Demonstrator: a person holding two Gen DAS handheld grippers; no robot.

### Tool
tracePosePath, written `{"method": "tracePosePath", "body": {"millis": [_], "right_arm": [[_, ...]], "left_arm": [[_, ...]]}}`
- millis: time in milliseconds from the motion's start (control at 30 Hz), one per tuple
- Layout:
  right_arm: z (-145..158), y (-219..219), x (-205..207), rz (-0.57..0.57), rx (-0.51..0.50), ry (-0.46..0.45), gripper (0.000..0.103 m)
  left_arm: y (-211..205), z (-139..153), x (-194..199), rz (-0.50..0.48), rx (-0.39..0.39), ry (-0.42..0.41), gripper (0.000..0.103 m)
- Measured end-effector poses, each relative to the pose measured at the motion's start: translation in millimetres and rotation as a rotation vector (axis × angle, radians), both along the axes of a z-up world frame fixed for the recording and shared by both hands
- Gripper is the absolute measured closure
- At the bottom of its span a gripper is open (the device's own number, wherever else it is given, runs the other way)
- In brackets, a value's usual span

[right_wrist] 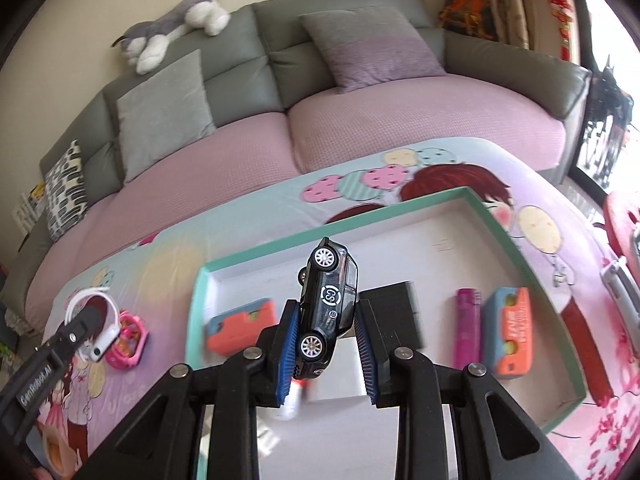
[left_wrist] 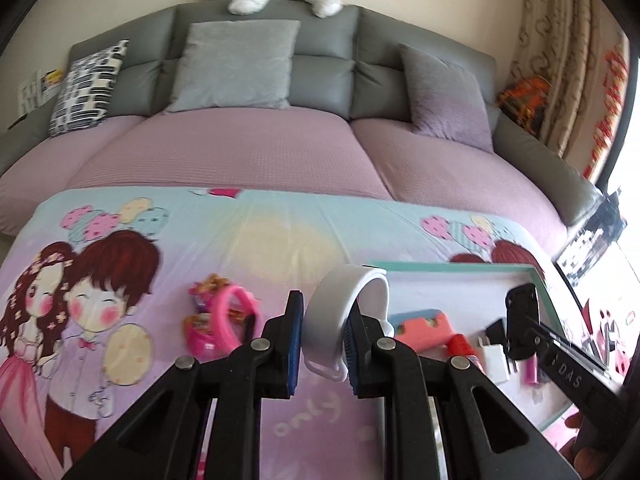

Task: Organize rigid objects
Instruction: 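Carry the white watch and black toy car over the tray with both grippers, then release the white watch with the left gripper while the right gripper releases the toy car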

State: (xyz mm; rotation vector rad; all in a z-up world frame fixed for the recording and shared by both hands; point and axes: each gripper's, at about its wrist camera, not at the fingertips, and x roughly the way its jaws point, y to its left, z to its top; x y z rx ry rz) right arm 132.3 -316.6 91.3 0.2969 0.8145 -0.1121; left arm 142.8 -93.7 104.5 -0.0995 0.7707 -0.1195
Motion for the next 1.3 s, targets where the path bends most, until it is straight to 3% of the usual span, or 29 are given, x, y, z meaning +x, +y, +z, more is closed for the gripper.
{"method": "tracePosePath", "body": {"millis": [367, 900, 1133, 1200, 1233, 1300], "right_arm": [[-9.6, -50.6, -4.1, -0.145, -0.054, 0.046, 0.073], [-32.4, -60.0, 3.0, -0.166, -0.036, 0.103, 0.073], [-30.4, -57.0, 3.7, -0.158, -0.036, 0.094, 0.071], [-29.6, -54.8, 4.5, -0.155, -0.043, 0.092, 0.066], [-29.2, -53.6, 4.7, -0.154, -0.05, 0.092, 0.059], [-27.2, -51.8, 4.6, -0.152, -0.053, 0.085, 0.055]], "left_arm": [[-79.1, -25.8, 8.7, -0.171, 0.059, 0.058, 0.083], [-93.0, -56.7, 17.2, -0.183, 0.063, 0.132, 0.083], [-89.8, -55.5, 17.1, -0.18, 0.046, 0.133, 0.083], [-86.8, -52.4, 16.8, -0.175, 0.027, 0.131, 0.082], [-85.2, -51.1, 16.5, -0.174, 0.02, 0.13, 0.078], [-82.4, -48.6, 15.6, -0.169, 0.018, 0.128, 0.065]]}}
